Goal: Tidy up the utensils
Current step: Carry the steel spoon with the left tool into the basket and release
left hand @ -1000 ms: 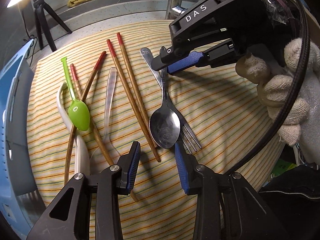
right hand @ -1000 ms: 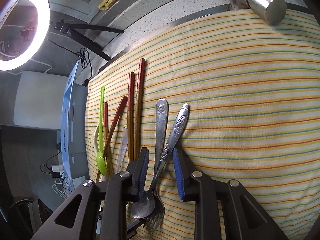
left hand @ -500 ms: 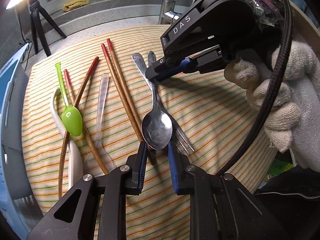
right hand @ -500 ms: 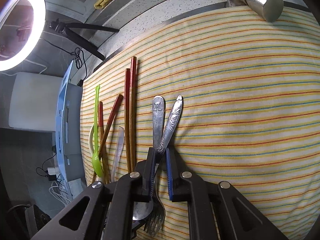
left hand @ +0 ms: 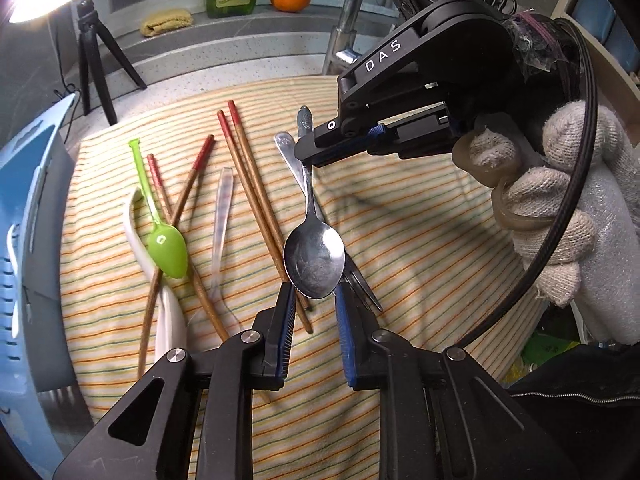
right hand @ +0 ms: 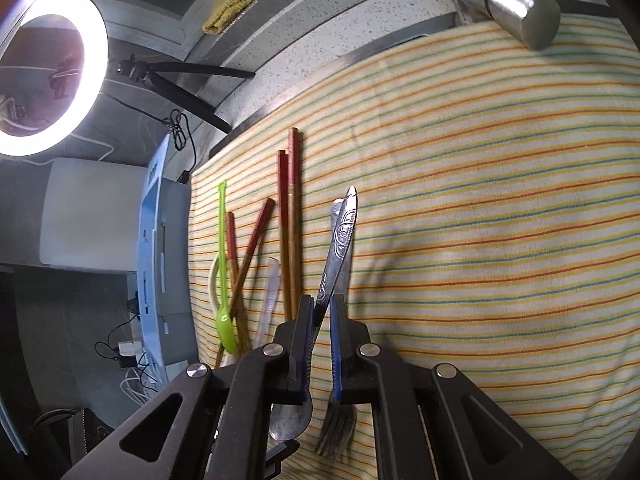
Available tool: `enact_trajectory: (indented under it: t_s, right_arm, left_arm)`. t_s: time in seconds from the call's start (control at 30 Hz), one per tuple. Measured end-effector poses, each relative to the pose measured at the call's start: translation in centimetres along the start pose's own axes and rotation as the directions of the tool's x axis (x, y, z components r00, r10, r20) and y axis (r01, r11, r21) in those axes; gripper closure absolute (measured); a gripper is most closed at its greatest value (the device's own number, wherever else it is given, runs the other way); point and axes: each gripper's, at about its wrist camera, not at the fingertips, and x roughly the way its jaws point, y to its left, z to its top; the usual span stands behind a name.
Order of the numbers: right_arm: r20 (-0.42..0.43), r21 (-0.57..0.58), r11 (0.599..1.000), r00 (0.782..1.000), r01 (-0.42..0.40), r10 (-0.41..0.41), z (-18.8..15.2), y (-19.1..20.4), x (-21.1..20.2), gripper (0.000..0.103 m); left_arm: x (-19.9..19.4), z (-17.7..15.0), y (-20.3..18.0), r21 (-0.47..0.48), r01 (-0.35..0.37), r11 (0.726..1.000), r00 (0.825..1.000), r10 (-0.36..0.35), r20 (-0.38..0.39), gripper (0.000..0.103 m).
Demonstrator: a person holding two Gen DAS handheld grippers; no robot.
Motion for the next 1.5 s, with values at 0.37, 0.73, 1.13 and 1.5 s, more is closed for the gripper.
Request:
enact_trajectory:
  t_s: [0.37,0.73,1.13,1.5]
  right_arm:
    - [0.008,-0.05,0.997,0.999,-0.051,0.051,0.3,4.9,0.1,0.098]
    - [0.001,-0.077,0.995,0.998,-0.064,0.064,0.5,9.7,2.7,0.099]
    - [-0.013,-0.179,0.98,0.996,-0.089,0.088,0.3,17.3,5.6,0.1]
    - [-0.09,-0.261,0.962,0.994,-0.08,0.058,-0.1,25.1,13.1,0.1]
  left_arm:
    - [-4.3,-0.3,2.6,-0.027,-0.037,0.999,0.996,0.039,0.082,0.093]
    - [-5.7,-1.0,5.5,-0.043,-0.031,0.999,0.993,0.036,0.11,0.093]
    - [-9.4,-2.1,11.1,-0.098,-0.104,0.99,0.981,0.118,0.156,0.094]
    - [-9.6,-4.0,17.8,-0.173,-0.13,0.976,0.982,0.152,0.115,0.094]
